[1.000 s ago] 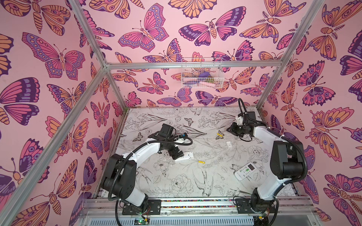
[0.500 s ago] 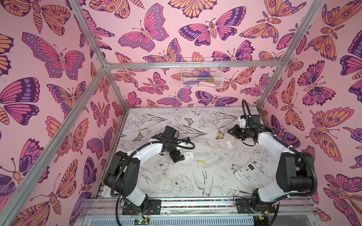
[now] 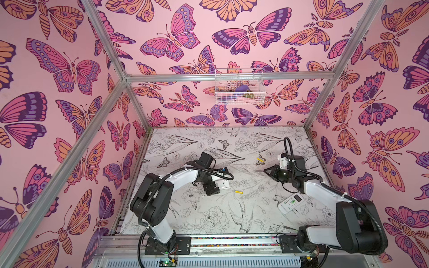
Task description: Unload the batteries from the remote control
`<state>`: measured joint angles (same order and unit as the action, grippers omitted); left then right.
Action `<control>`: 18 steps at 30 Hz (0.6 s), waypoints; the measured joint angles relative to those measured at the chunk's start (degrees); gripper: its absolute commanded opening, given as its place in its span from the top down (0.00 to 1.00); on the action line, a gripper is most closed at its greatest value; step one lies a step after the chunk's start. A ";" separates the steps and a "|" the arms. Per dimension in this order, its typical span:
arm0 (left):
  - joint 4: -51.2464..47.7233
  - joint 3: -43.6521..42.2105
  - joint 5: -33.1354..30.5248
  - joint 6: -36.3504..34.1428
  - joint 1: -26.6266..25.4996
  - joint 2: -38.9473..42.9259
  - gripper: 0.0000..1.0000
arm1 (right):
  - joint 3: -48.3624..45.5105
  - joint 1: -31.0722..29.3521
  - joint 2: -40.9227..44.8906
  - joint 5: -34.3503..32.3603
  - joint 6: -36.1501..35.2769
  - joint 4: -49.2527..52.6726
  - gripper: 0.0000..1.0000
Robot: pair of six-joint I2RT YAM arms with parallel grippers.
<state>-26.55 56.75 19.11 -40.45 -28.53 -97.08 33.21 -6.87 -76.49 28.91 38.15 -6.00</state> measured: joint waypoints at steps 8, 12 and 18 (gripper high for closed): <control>0.15 0.66 -1.14 0.04 -0.31 -1.66 0.09 | -2.12 -1.95 -3.41 -0.83 3.72 -8.87 1.00; 0.24 0.66 -1.18 0.04 -0.31 -1.64 0.07 | -2.32 -2.27 -5.46 -0.83 4.28 -11.67 1.00; 0.63 0.46 -1.49 0.24 -0.31 -0.17 0.03 | -2.62 -2.27 -9.03 -0.76 5.33 -14.51 1.00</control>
<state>-25.91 57.21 17.63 -40.21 -28.84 -97.25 30.59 -9.15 -85.52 28.14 43.48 -20.51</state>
